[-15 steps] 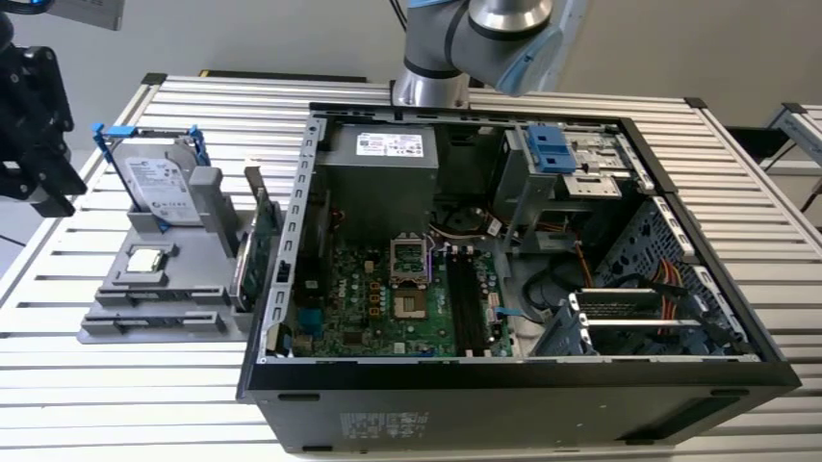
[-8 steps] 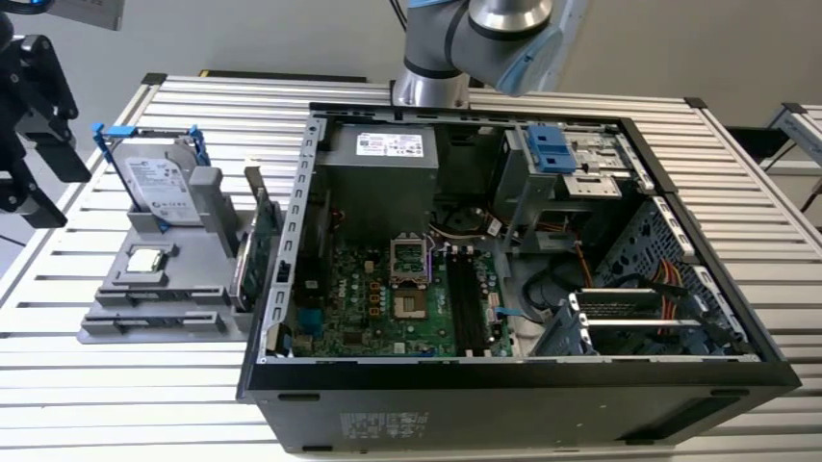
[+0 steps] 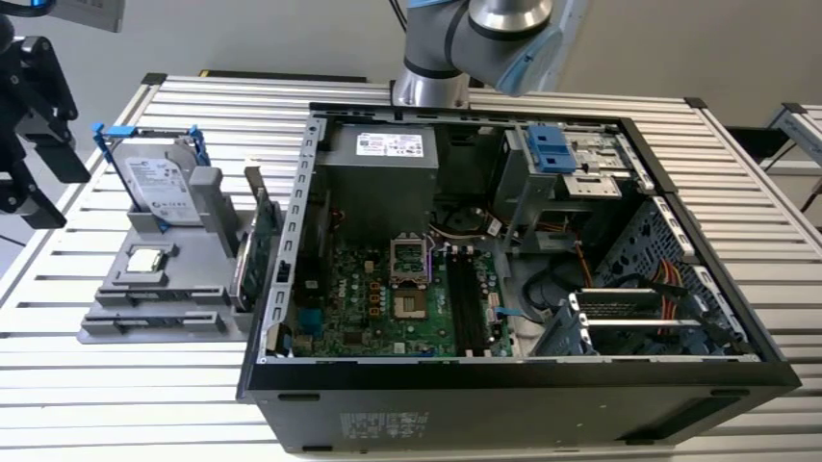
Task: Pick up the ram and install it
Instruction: 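Pick up the ram and move it above insertion slot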
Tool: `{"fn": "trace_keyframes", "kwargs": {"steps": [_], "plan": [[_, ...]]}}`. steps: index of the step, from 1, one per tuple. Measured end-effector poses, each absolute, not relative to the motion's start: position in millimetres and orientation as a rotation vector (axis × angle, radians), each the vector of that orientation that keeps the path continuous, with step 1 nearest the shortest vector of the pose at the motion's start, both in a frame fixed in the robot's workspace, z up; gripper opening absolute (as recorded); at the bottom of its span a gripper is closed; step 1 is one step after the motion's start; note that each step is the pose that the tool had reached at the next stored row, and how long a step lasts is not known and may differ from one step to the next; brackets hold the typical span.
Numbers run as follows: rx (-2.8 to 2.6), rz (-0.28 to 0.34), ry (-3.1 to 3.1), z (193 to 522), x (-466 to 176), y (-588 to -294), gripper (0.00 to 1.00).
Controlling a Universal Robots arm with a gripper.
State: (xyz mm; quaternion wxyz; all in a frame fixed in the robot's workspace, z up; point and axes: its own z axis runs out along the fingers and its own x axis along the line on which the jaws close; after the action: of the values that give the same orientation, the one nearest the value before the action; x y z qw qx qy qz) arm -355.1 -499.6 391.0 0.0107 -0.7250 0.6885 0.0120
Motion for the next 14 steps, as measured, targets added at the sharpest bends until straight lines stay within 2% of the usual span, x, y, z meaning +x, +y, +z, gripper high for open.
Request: {"fn": "trace_keyframes", "kwargs": {"steps": [14], "plan": [[-2.263, 0.041, 2.151, 377.8, -356.6, -497.7, 1.0]]}}
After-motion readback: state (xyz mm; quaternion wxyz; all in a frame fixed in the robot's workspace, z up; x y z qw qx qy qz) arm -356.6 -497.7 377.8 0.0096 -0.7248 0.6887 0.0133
